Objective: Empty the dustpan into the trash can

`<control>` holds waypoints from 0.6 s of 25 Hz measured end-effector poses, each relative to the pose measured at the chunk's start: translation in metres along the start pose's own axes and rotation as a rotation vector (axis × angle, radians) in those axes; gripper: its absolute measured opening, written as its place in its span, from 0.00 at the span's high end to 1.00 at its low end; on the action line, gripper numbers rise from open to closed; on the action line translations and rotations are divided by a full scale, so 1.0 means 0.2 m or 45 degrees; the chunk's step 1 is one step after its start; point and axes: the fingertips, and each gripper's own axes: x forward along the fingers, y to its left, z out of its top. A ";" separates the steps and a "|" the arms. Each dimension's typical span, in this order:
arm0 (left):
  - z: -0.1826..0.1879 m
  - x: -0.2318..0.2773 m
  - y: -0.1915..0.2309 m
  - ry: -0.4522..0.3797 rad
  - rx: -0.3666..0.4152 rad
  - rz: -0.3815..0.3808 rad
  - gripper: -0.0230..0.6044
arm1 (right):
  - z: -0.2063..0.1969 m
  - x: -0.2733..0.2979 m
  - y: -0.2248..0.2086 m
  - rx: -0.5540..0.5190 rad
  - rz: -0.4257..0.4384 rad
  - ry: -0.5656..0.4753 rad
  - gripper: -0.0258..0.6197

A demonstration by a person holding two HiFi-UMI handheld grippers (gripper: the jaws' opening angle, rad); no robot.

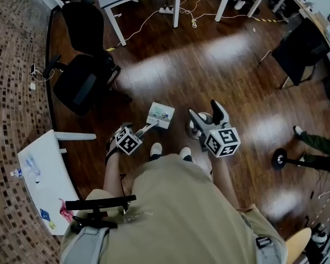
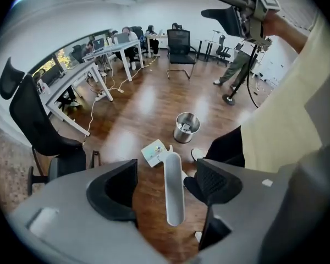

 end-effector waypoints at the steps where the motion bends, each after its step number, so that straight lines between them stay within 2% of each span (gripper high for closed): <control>1: -0.02 0.03 0.00 0.006 -0.012 -0.006 0.43 | 0.00 0.00 0.00 -0.001 0.000 0.003 0.28; 5: -0.06 0.13 -0.02 0.010 -0.070 -0.025 0.44 | 0.00 0.00 0.00 0.001 -0.005 0.010 0.28; 11: -0.11 0.33 -0.07 0.086 -0.010 -0.089 0.45 | 0.01 -0.01 -0.02 0.007 -0.010 0.010 0.28; 15: -0.21 0.44 -0.07 0.145 -0.060 -0.075 0.58 | 0.02 0.02 0.00 0.010 -0.008 0.001 0.28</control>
